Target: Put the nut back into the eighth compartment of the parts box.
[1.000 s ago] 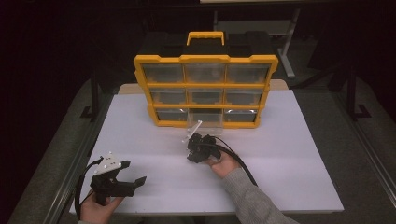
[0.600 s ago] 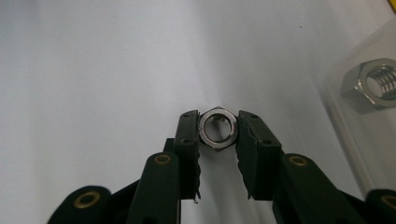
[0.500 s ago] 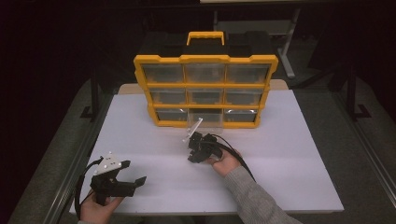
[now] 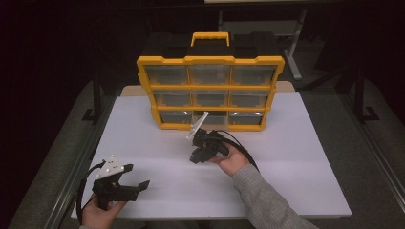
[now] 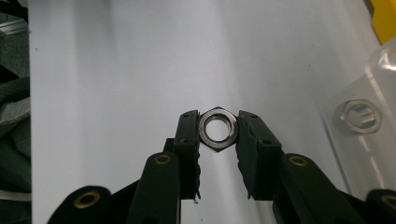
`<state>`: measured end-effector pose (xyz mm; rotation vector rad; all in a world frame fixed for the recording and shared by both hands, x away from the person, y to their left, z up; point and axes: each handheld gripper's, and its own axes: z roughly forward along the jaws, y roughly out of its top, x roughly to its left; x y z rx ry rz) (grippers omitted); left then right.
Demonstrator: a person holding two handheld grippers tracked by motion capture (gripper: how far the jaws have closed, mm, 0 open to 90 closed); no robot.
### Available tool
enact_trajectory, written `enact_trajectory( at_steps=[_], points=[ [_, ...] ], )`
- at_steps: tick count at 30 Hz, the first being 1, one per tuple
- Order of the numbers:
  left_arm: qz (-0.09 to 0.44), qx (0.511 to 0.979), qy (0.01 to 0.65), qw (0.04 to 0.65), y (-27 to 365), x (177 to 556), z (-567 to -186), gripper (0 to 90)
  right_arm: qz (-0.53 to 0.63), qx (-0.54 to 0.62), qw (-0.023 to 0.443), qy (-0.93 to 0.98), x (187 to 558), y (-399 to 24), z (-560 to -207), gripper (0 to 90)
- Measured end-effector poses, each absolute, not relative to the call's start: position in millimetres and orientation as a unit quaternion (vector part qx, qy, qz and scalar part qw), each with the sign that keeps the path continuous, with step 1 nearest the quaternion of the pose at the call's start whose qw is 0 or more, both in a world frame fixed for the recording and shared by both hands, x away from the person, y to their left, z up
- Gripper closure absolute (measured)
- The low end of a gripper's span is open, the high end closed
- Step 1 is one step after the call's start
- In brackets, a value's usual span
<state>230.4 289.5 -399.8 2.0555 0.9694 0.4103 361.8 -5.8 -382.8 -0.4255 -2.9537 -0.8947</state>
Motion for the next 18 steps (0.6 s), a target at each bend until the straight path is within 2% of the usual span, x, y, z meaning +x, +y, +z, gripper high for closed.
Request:
enact_trajectory(
  at_steps=[18],
  points=[
    [0.162,0.816,0.384,0.402,290,230,-400,15.0,-0.305,-0.144,0.020,-0.941,372,-21,-335,69.0]
  ],
)
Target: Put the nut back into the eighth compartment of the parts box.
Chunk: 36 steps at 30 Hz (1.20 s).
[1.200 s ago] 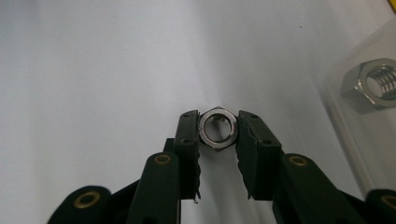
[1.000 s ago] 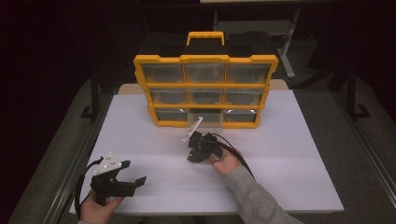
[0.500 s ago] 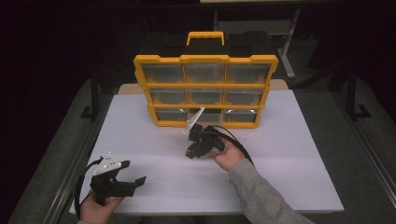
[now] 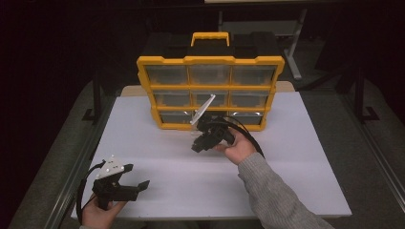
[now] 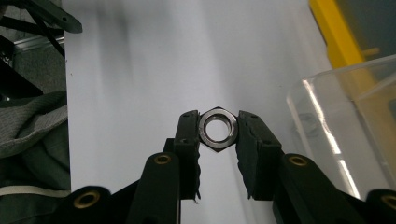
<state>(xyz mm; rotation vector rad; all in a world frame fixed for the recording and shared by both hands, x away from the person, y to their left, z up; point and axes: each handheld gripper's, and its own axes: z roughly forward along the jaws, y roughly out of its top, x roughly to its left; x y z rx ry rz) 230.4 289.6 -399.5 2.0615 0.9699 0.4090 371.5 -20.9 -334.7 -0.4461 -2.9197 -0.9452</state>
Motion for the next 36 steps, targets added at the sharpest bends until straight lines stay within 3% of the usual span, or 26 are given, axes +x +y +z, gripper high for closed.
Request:
enact_trajectory(
  at_steps=[17,36],
  points=[
    [0.160,0.813,0.387,0.404,290,230,-399,15.0,-0.314,-0.161,-0.006,-0.936,391,-35,-296,69.1],
    [0.165,0.815,0.381,0.403,291,230,-399,15.0,-0.307,-0.199,-0.032,-0.930,415,-48,-288,69.0]
  ],
)
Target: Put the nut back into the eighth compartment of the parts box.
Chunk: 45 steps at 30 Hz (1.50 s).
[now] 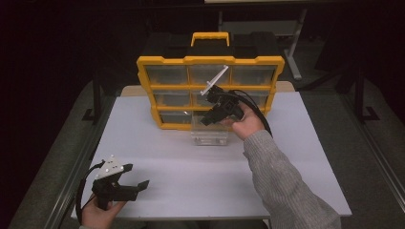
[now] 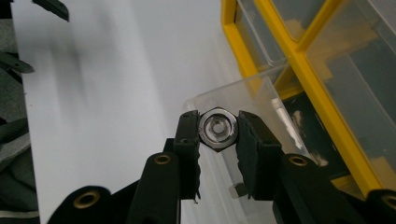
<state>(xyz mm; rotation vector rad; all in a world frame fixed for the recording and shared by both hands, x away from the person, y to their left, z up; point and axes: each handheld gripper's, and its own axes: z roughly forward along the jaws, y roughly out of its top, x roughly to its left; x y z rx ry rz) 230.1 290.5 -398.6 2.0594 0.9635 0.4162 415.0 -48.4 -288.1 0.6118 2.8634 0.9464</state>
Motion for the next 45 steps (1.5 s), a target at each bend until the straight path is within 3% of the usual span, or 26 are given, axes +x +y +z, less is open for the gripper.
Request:
enact_trajectory(
  at_steps=[45],
  points=[
    [0.165,0.814,0.382,0.405,290,230,-399,15.0,0.273,0.244,0.027,0.930,439,-50,-334,68.9]
  ],
)
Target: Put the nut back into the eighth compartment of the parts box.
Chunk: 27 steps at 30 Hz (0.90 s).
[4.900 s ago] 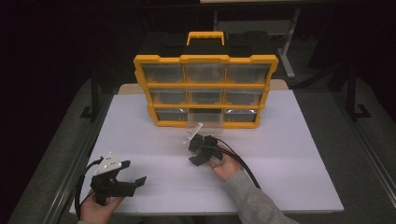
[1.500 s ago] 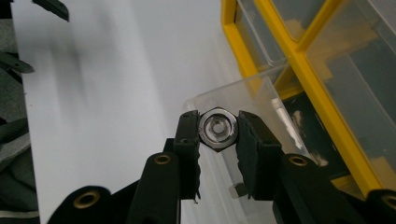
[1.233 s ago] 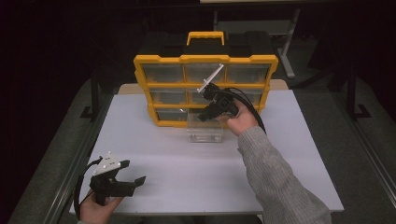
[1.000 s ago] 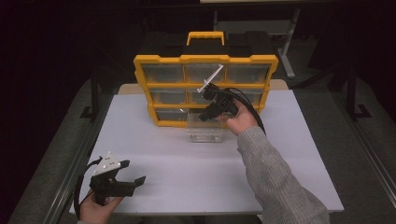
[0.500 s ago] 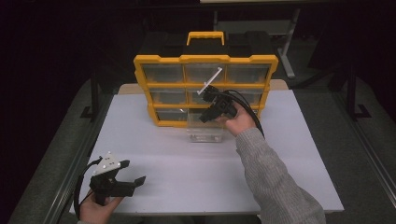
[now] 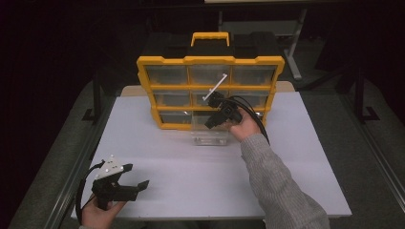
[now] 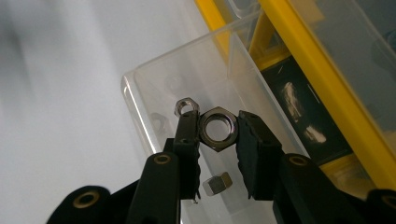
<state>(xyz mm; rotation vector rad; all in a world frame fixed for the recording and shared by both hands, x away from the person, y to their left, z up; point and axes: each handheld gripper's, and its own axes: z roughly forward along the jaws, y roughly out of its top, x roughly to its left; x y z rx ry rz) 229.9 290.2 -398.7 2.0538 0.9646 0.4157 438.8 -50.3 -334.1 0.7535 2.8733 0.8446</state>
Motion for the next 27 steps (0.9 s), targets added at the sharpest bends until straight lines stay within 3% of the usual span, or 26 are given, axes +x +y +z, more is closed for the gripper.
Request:
enact_trajectory(
  at_steps=[27],
  points=[
    [0.163,0.816,0.382,0.402,290,230,-399,15.0,0.266,0.250,0.027,0.931,438,-50,-350,64.8]
  ],
)
